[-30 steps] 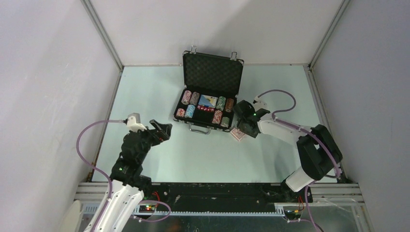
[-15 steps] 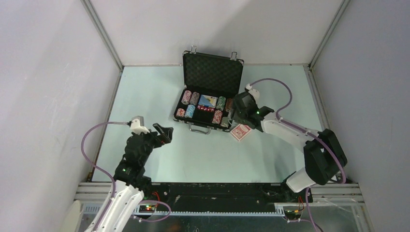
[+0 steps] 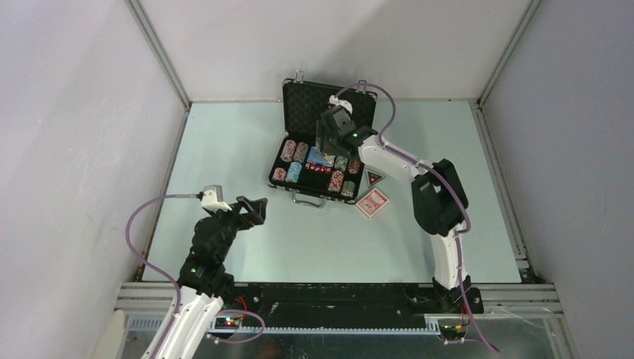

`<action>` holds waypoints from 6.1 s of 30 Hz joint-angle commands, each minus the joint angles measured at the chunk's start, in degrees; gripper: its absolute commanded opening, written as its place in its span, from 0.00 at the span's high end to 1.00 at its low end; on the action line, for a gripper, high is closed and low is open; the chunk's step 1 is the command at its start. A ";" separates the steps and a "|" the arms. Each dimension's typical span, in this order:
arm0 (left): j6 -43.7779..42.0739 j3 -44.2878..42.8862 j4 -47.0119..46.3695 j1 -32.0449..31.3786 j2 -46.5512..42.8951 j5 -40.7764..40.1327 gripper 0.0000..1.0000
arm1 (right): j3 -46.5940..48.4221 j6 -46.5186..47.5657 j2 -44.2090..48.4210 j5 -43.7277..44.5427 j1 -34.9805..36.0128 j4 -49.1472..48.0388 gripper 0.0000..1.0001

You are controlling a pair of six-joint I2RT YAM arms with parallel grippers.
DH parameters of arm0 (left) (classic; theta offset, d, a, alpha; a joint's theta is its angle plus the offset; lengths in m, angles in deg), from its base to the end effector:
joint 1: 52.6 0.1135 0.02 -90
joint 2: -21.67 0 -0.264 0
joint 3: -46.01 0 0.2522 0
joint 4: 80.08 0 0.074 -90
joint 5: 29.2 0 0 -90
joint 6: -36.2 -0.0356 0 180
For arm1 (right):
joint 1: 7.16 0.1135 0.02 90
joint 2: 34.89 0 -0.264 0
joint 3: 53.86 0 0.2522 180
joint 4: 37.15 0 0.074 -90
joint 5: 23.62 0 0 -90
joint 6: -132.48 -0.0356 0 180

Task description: Pack up texas hold em set

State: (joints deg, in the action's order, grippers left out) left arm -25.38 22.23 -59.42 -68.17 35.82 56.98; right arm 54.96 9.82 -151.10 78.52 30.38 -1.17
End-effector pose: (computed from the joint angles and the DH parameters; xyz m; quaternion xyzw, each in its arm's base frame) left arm 0.1164 -0.0300 0.1993 -0.1074 0.7641 -0.2142 0.5989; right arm 0.3739 0.2779 0.2432 0.0029 0.9141 0.1469 0.3778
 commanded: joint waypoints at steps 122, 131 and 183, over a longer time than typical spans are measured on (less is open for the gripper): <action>-1.10 1.07 -2.53 0.37 -1.59 -0.80 0.00 | -8.84 63.42 12.81 -25.20 7.29 -3.45 0.66; -1.08 1.14 -2.68 0.37 -1.66 -0.83 0.00 | -7.56 66.01 11.15 -27.83 6.87 -1.92 0.66; -0.98 1.33 -3.02 0.37 -1.47 -0.84 0.00 | -2.81 75.31 -2.34 -28.40 4.96 -3.34 0.01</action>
State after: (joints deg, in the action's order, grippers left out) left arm -25.42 23.15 -59.84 -68.17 34.35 56.59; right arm 49.54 88.70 -154.79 52.86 35.96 -5.23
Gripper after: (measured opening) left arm 0.996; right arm 0.949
